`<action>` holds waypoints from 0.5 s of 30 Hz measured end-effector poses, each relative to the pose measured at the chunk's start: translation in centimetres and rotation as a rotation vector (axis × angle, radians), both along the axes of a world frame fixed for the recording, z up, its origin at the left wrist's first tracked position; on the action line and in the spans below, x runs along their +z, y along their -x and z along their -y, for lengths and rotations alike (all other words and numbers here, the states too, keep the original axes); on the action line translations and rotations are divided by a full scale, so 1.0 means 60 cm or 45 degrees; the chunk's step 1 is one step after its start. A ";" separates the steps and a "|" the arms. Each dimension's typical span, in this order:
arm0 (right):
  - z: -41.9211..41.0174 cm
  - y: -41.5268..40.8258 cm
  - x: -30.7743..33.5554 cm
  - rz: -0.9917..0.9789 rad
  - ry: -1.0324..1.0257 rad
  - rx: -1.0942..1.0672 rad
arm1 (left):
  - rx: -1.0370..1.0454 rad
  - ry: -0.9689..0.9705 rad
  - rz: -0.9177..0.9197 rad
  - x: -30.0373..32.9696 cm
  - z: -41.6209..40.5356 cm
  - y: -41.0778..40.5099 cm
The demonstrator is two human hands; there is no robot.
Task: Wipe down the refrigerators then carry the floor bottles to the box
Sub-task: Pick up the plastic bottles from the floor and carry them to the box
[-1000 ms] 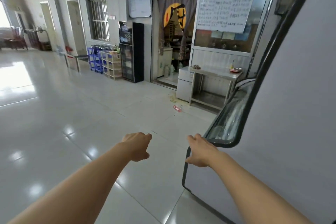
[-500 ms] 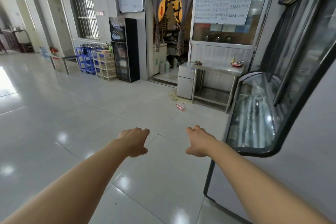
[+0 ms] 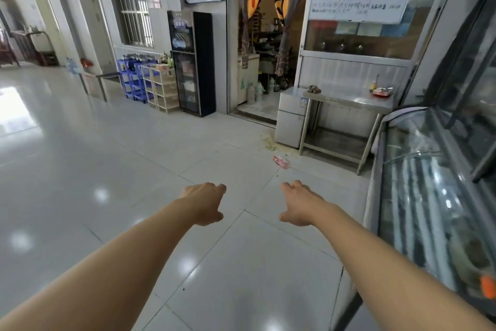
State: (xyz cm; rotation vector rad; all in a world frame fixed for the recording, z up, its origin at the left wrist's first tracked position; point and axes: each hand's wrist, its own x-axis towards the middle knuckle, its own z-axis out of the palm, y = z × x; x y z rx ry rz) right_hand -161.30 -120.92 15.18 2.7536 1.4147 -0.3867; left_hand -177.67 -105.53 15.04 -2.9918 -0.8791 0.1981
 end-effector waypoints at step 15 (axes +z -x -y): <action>-0.421 -0.297 -0.029 -0.002 0.063 -0.120 | -0.167 0.046 -0.015 -0.049 -0.452 -0.329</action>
